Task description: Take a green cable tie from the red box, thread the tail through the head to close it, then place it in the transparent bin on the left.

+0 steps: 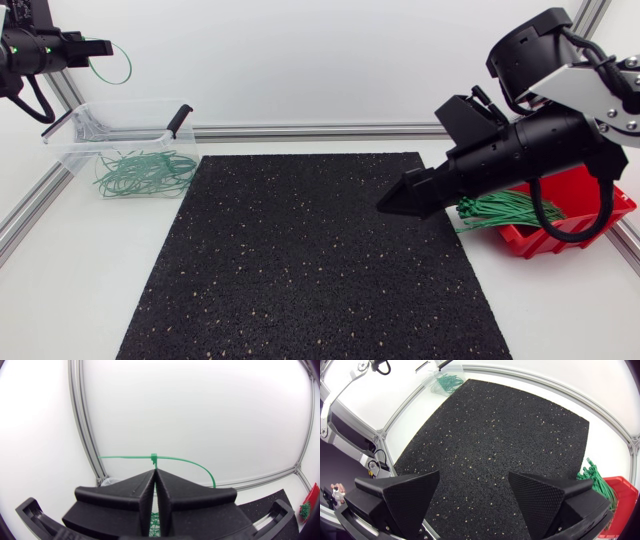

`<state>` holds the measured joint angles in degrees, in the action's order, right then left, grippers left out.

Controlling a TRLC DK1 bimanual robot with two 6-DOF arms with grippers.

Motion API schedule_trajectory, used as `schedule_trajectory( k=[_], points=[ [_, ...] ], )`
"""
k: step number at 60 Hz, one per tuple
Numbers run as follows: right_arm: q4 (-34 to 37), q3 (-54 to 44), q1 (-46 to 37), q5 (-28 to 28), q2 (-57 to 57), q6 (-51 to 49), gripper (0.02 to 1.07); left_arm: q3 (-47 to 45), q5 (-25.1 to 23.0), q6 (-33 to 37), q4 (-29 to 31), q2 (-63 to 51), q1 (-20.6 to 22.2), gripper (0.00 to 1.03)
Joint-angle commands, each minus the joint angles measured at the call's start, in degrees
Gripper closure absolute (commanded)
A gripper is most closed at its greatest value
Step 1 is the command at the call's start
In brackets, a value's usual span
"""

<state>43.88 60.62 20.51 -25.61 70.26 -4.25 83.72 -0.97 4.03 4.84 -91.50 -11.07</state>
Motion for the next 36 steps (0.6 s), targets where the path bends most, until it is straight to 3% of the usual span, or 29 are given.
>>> schedule_trajectory(
  k=[1,10,13,17,20,24,26,36],
  points=[
    [0.07,-2.0,0.32,0.38,-2.06,0.91,0.07,7.07,0.71,-1.31,5.27,-7.55,-1.59,0.9],
    [0.16,-3.49,0.41,0.38,-3.73,0.91,0.07,14.71,0.71,-1.4,16.08,-15.81,-2.64,0.9],
    [0.24,-3.76,0.41,0.38,-4.08,0.91,0.07,15.15,0.71,-1.04,18.1,-17.13,-2.64,0.84],
    [0.33,-4.11,0.58,0.73,-4.69,0.91,0.07,14.1,0.71,-0.96,18.89,-16.69,-2.29,0.6],
    [0.33,-4.19,0.58,0.73,-5.4,0.91,0.07,12.52,0.71,-0.96,19.06,-14.93,-2.03,0.32],
    [0.42,-4.37,0.49,1.0,-6.27,0.91,0.07,10.06,0.71,-0.96,18.98,-11.68,-1.32,0.07],
    [0.42,-4.37,0.49,1.44,-6.89,0.91,0.07,8.74,0.71,-0.87,18.63,-10.01,-0.97,0.03],
    [-1.95,-5.69,-2.93,3.46,-10.41,0.38,0.07,-2.07,0.71,-0.87,13.44,2.21,1.4,0.03]
  ],
)
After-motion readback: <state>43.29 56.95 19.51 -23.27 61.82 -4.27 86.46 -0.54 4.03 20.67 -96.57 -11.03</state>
